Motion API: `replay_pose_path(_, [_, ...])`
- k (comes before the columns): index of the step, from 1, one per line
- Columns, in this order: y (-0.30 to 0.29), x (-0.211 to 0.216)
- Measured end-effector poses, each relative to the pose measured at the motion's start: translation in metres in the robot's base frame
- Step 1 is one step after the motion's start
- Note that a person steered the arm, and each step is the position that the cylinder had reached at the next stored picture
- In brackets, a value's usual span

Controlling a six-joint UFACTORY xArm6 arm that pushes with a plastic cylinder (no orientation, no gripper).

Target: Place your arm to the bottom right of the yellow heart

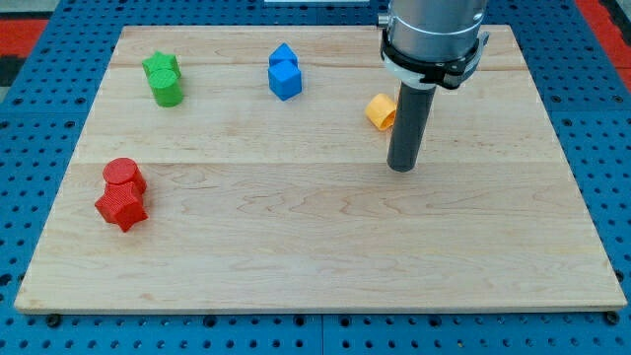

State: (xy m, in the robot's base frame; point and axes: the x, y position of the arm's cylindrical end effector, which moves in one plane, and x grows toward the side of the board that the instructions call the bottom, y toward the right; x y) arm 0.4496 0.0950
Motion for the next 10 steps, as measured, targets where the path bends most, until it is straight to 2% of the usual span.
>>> replay_pose_path(3, [0.000, -0.007])
replay_pose_path(6, [0.000, -0.046])
replay_pose_path(10, [0.025, -0.048])
